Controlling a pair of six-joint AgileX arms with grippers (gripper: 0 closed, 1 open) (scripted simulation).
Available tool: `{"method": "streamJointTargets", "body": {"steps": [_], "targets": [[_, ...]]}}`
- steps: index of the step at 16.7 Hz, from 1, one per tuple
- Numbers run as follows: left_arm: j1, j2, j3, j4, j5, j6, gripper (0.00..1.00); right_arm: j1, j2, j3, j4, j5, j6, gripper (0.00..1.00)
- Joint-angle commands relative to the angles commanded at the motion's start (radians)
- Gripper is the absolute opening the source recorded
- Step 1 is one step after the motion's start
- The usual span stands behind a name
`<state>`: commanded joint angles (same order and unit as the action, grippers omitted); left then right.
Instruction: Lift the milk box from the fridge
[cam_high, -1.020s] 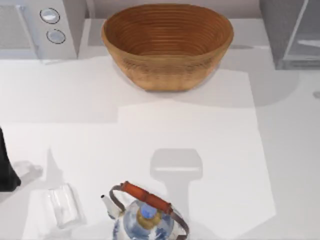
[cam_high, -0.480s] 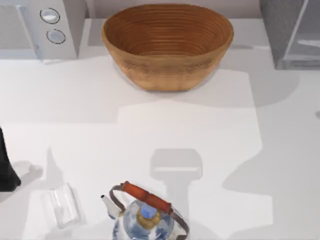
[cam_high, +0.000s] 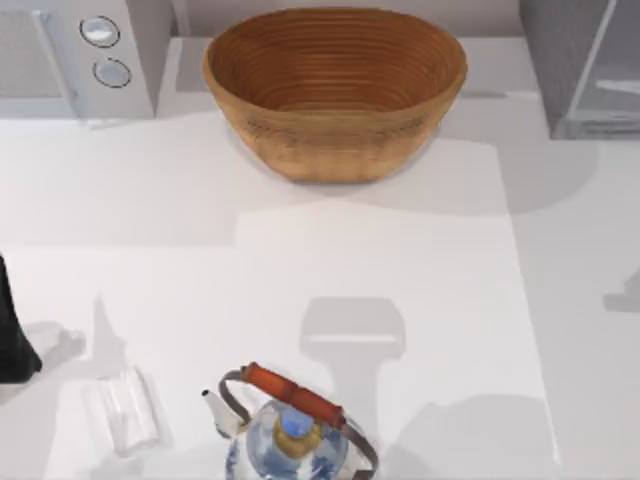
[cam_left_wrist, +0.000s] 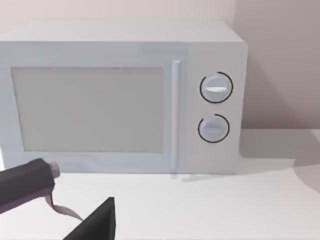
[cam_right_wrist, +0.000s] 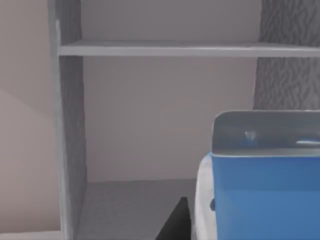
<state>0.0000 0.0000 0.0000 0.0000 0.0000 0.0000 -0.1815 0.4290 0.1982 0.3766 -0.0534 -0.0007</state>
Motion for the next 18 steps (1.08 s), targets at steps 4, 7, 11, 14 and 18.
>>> {"method": "streamJointTargets", "body": {"steps": [4, 7, 11, 14, 18], "targets": [[0.0, 0.0, 0.0, 0.0, 0.0, 0.0, 1.0, 0.111, -0.296, -0.112, -0.247, 0.033, 0.001, 0.0], [0.0, 0.0, 0.0, 0.0, 0.0, 0.0, 1.0, 0.168, -0.408, -0.184, -0.356, 0.05, 0.001, 0.0], [0.0, 0.0, 0.0, 0.0, 0.0, 0.0, 1.0, 0.182, -0.429, -0.198, -0.377, 0.053, 0.001, 0.0], [0.0, 0.0, 0.0, 0.0, 0.0, 0.0, 1.0, 0.178, -0.425, -0.197, -0.375, 0.052, 0.003, 0.0], [0.0, 0.0, 0.0, 0.0, 0.0, 0.0, 1.0, 0.199, -0.332, -0.185, -0.31, 0.038, 0.005, 0.0]]}}
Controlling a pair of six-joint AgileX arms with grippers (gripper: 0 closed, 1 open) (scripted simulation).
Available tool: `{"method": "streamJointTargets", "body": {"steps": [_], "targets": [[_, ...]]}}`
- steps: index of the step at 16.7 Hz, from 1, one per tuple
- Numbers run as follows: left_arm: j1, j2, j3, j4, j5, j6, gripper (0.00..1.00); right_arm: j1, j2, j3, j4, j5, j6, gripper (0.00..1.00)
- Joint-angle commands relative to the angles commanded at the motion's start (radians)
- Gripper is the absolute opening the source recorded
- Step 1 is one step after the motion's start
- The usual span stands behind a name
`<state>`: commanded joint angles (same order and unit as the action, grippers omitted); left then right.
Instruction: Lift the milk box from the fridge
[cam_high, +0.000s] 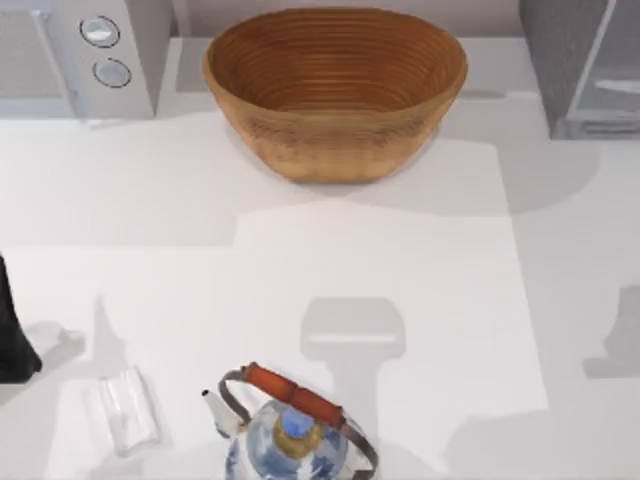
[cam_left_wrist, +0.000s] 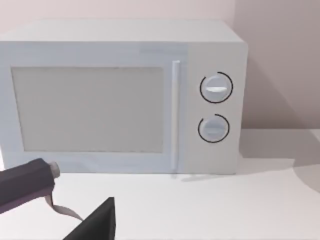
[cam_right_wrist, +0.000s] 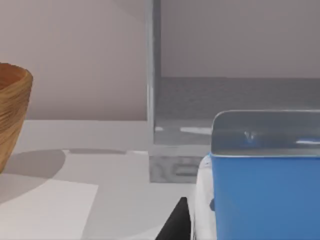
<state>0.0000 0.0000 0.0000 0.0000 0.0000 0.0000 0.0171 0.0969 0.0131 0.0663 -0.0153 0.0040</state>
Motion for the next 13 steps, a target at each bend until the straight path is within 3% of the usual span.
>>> {"method": "streamJointTargets", "body": {"steps": [5, 13], "targets": [[0.0, 0.0, 0.0, 0.0, 0.0, 0.0, 1.0, 0.06, 0.29, 0.051, 0.225, -0.039, 0.001, 0.0], [0.0, 0.0, 0.0, 0.0, 0.0, 0.0, 1.0, 0.193, 0.939, 0.186, 0.759, -0.122, 0.003, 0.0]]}}
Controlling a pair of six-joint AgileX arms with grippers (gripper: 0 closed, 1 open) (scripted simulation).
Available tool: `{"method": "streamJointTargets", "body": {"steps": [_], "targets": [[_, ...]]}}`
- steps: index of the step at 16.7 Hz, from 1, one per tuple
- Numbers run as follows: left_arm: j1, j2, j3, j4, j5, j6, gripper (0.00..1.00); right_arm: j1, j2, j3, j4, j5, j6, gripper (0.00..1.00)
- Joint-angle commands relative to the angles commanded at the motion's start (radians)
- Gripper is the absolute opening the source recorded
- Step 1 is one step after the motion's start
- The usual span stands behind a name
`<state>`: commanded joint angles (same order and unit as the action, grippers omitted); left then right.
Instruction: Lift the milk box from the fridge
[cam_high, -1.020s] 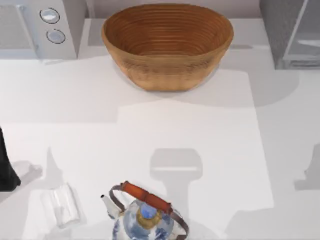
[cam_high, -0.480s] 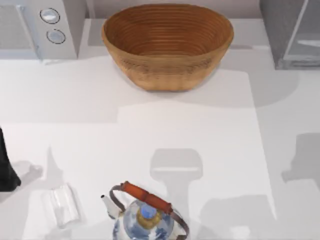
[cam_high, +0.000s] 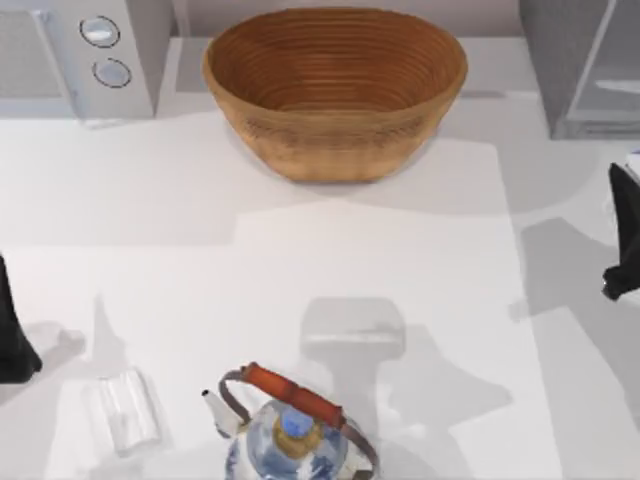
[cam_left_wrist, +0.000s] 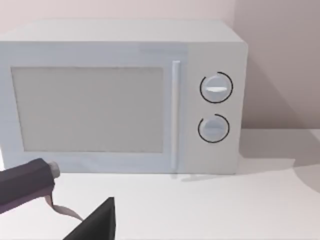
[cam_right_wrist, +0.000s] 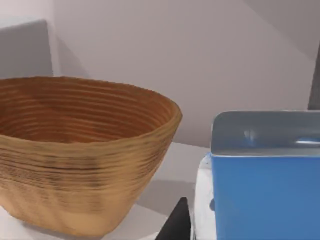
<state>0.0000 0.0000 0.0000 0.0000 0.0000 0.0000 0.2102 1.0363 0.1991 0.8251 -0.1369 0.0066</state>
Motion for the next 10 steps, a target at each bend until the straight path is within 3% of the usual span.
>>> {"method": "streamJointTargets", "body": {"steps": [10], "targets": [[0.0, 0.0, 0.0, 0.0, 0.0, 0.0, 1.0, 0.164, 0.781, 0.157, 0.635, -0.103, 0.009, 0.0]]}}
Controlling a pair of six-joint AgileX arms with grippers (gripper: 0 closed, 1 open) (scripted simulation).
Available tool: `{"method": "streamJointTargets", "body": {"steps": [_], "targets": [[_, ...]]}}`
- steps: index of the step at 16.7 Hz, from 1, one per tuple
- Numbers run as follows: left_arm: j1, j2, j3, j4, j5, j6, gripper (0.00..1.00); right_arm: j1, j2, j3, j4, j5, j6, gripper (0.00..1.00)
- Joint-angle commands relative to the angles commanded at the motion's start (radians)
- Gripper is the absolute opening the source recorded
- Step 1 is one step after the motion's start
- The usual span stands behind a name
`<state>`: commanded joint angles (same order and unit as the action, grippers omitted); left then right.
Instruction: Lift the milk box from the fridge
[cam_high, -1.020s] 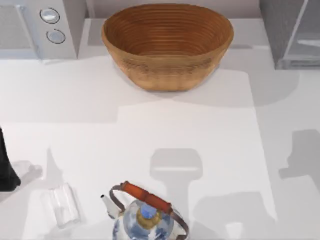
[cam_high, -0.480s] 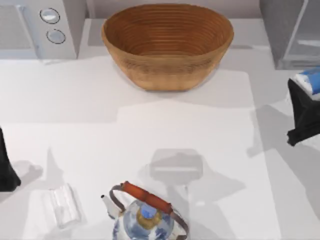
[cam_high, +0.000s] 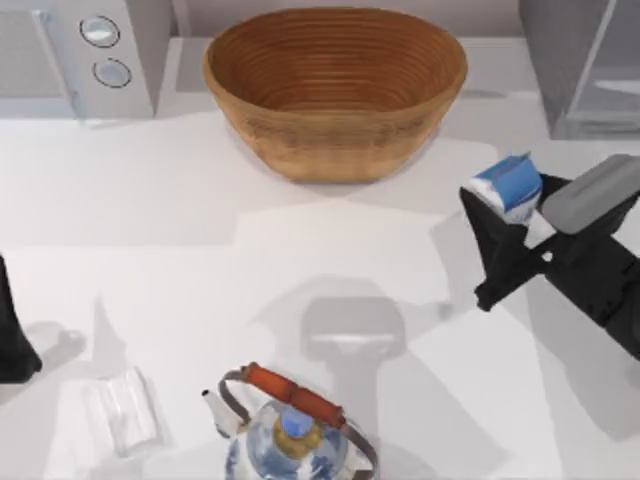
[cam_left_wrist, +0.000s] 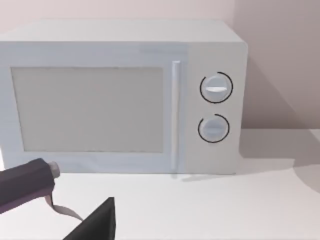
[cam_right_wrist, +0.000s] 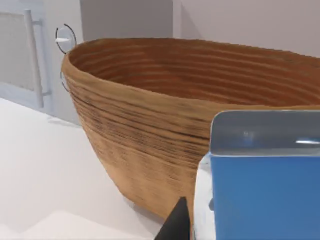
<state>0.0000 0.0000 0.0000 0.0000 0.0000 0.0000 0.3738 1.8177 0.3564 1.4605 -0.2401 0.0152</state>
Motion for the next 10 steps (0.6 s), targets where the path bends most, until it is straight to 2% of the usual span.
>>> {"method": "streamJointTargets", "body": {"steps": [5, 10], "targets": [[0.0, 0.0, 0.0, 0.0, 0.0, 0.0, 1.0, 0.054, 0.26, 0.052, 0.211, -0.034, 0.002, 0.0], [0.0, 0.0, 0.0, 0.0, 0.0, 0.0, 1.0, 0.077, 0.372, 0.076, 0.304, -0.048, 0.001, 0.0]]}}
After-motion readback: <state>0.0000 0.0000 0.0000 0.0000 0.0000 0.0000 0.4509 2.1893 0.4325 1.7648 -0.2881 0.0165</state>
